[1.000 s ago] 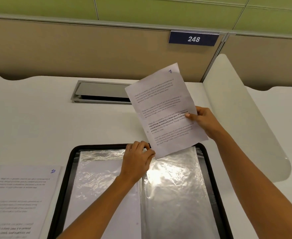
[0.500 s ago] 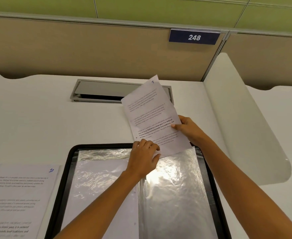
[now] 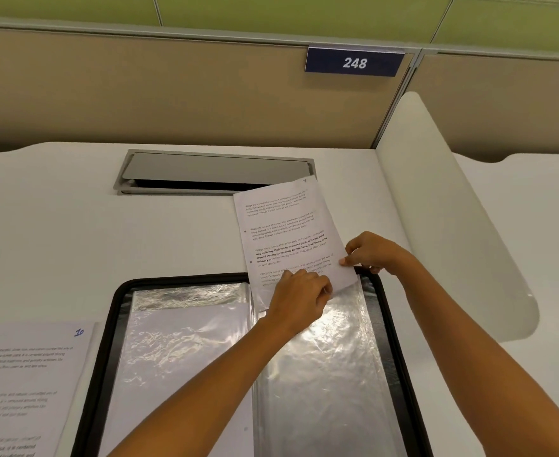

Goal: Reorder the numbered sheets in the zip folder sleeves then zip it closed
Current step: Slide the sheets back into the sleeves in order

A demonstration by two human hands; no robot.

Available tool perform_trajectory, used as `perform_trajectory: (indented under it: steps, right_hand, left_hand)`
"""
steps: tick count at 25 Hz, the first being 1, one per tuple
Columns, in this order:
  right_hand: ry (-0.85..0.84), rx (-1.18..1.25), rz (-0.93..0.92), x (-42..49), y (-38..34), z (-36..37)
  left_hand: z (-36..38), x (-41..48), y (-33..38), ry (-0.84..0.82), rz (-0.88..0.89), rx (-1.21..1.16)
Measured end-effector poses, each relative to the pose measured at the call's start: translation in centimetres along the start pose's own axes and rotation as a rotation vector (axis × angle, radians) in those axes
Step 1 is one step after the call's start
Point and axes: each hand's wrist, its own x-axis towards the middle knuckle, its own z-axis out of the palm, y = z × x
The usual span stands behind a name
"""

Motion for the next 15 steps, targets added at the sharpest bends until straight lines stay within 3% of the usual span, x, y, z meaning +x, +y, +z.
perform_trajectory:
  steps: [5, 15]
  right_hand:
    - [-0.003, 0.120, 0.043, 0.5, -0.1, 0.8]
    - [0.049, 0.118, -0.021, -0.7, 0.2, 2.1]
  left_hand:
    - [0.6, 0.5, 2.1, -0.022, 0.065, 0.039]
    - [0.8, 1.4, 2.8, 0.208, -0.057, 0.010]
